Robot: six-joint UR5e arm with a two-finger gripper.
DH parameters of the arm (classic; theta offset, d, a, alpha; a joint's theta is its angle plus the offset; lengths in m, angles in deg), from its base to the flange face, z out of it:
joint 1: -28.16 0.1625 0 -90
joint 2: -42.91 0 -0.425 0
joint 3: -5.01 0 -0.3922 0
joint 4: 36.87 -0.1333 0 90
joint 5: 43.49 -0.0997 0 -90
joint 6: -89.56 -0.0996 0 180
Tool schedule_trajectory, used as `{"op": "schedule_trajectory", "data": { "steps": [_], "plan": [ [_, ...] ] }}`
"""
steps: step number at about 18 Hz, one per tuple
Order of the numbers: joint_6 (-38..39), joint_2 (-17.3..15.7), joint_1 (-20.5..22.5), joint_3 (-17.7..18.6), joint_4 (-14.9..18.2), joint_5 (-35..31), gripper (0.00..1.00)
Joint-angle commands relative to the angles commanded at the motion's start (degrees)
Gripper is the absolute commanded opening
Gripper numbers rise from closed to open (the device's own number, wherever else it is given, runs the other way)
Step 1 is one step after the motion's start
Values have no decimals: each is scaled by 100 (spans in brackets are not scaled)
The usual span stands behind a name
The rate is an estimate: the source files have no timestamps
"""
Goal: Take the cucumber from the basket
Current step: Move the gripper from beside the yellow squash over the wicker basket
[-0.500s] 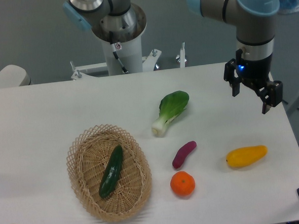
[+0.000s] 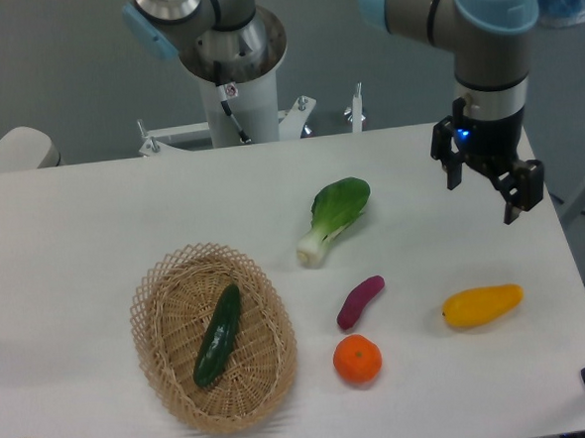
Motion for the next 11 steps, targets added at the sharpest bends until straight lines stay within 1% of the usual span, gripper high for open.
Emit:
{"op": "schedule_trajectory", "data": {
  "steps": [1, 4, 7, 11],
  "plan": [
    [218, -44, -88, 88, -17, 0, 100],
    [1376, -114, -518, 229, -18, 0, 100],
    [2765, -106, -1054, 282, -9, -9, 100],
    [4690, -36, -1757, 589, -18, -17, 100]
  ]
}}
